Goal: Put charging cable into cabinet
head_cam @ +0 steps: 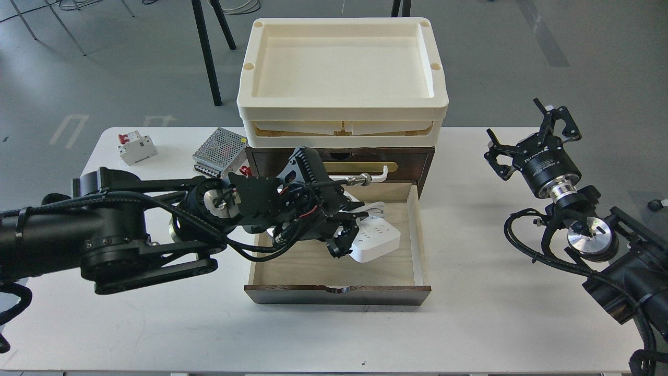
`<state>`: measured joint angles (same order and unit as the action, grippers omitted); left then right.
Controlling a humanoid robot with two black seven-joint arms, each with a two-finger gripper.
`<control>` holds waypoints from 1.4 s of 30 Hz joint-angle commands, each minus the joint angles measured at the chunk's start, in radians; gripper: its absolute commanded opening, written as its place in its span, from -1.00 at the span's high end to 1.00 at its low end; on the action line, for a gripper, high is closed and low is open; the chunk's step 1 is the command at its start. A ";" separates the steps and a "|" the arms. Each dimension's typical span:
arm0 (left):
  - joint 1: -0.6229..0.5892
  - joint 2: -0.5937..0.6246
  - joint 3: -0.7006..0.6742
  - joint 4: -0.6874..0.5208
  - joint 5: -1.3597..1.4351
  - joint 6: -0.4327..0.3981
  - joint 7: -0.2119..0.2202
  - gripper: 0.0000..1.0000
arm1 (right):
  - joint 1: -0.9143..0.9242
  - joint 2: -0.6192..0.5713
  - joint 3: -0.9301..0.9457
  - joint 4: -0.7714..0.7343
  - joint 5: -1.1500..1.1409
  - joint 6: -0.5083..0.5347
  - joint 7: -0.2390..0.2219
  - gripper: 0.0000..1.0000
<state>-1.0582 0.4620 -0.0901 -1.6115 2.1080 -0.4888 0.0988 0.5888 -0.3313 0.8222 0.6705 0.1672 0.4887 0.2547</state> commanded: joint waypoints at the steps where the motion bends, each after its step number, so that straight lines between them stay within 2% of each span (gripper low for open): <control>1: 0.032 0.003 0.003 0.018 0.007 0.000 -0.001 0.92 | 0.000 0.000 0.002 0.000 0.000 0.000 0.000 -1.00; 7: 0.055 0.006 0.001 0.042 0.014 0.000 0.002 0.78 | 0.000 0.000 0.002 0.000 0.000 0.000 0.000 -1.00; 10: 0.067 -0.002 -0.005 0.087 0.026 0.000 0.031 0.68 | 0.000 0.000 0.002 0.000 0.000 0.000 0.000 -1.00; 14: 0.073 -0.002 -0.007 0.093 0.026 0.000 0.075 0.43 | 0.000 0.000 0.000 0.000 0.000 0.000 0.000 -1.00; 20: 0.104 -0.011 -0.019 0.076 0.021 0.000 0.073 -0.03 | 0.000 0.000 0.002 0.000 0.000 0.000 0.000 -1.00; 22: 0.106 -0.011 -0.025 0.058 0.017 0.000 0.068 -0.28 | 0.000 0.000 0.000 0.000 0.000 0.000 0.000 -1.00; 25: 0.110 -0.002 -0.068 0.007 -0.031 0.000 0.049 -0.65 | 0.000 0.000 0.000 0.000 0.000 0.000 0.000 -1.00; 27: 0.119 0.000 -0.123 -0.001 -0.127 0.009 0.029 -0.73 | 0.000 0.000 0.002 0.000 0.000 0.000 0.000 -1.00; 29: 0.136 0.000 -0.204 -0.002 -0.266 0.067 0.009 -0.88 | 0.000 0.000 0.002 0.000 0.000 0.000 0.000 -1.00; 32: 0.167 0.000 -0.370 -0.002 -0.538 0.101 -0.039 -0.91 | 0.003 0.000 0.005 -0.002 0.000 0.000 0.000 -1.00; 35: 0.199 -0.002 -0.570 0.011 -0.852 0.102 -0.123 -0.94 | 0.006 0.000 0.020 -0.005 0.002 0.000 0.000 -1.00; 37: 0.230 -0.002 -0.693 0.036 -1.024 0.095 -0.161 -0.96 | 0.009 0.000 0.022 -0.006 0.003 0.000 -0.002 -1.00; 38: 0.245 0.001 -0.753 0.050 -1.096 0.089 -0.171 -0.97 | 0.011 0.000 0.022 -0.009 0.003 0.000 -0.002 -1.00; 42: 0.273 0.009 -0.937 0.134 -1.288 0.050 -0.163 -0.98 | 0.016 0.000 0.020 -0.012 0.003 0.000 -0.006 -1.00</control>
<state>-0.8050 0.4651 -0.9017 -1.5412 0.9583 -0.4117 -0.0654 0.6012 -0.3313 0.8428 0.6595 0.1700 0.4887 0.2518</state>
